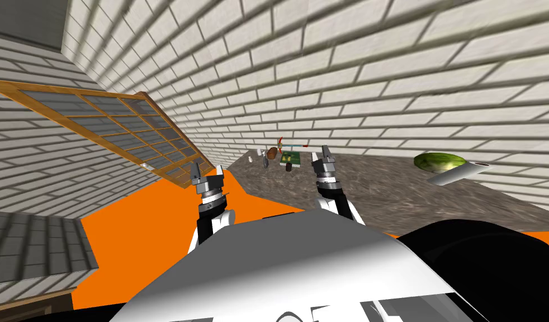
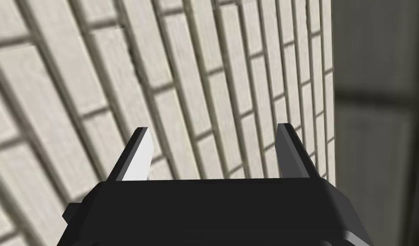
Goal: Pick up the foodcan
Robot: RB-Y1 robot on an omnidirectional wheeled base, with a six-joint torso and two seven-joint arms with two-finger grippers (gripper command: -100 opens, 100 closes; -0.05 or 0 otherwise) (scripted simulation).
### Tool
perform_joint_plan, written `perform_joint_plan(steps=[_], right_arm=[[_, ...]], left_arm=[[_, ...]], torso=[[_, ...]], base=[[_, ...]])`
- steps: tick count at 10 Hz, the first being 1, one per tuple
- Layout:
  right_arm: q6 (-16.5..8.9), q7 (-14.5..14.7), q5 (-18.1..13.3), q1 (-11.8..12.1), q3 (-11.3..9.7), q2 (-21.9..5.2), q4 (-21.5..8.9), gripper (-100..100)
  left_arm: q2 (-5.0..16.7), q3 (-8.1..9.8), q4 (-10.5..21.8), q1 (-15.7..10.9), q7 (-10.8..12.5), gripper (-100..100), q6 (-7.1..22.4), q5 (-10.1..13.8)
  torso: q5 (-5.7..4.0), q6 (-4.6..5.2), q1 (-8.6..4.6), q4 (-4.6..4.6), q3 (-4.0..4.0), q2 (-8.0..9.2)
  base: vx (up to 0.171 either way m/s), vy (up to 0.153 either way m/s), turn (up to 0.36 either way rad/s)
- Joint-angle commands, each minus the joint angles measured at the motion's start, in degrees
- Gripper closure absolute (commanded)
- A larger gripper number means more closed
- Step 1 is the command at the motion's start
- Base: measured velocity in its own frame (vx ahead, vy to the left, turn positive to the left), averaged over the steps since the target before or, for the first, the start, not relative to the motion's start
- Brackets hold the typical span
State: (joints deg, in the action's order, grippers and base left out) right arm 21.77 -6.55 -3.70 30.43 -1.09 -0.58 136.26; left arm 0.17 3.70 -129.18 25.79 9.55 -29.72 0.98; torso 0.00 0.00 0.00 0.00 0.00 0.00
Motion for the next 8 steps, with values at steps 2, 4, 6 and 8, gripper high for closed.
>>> perform_joint_plan(steps=[2, 4, 6, 8], right_arm=[[0.4, -0.1, 0.5, 1.0, -0.7, -3.9, -1.2, -100], [0.9, -0.2, 0.9, 2.1, -1.6, -6.9, -2.6, -100], [1.5, -0.2, 1.4, 3.4, -2.7, -10.3, -4.4, -100], [2.2, 0.0, 1.8, 4.9, -4.2, -14.0, -6.6, -100]], left_arm=[[0.0, 0.0, 0.0, 0.0, 0.0, 0, 0.0, 0.0], [0.0, -0.01, 0.0, 0.0, 0.0, 0, 0.0, 0.0], [0.0, -0.01, 0.0, 0.0, 0.0, 0, 0.0, 0.0], [0.0, -0.01, 0.0, 0.0, 0.0, 0, 0.0, 0.0]], torso=[[0.01, -0.01, 0.04, 0.02, 0.06, 0.12], [0.02, 0.0, 0.09, 0.09, 0.24, 0.42], [0.05, 0.0, 0.21, 0.13, 0.33, 0.57], [0.06, -0.01, 0.25, 0.13, 0.35, 0.6]], base=[[-0.067, 0.024, 0.036], [-0.134, 0.042, 0.041], [-0.136, 0.064, 0.053], [-0.168, 0.079, 0.073]])
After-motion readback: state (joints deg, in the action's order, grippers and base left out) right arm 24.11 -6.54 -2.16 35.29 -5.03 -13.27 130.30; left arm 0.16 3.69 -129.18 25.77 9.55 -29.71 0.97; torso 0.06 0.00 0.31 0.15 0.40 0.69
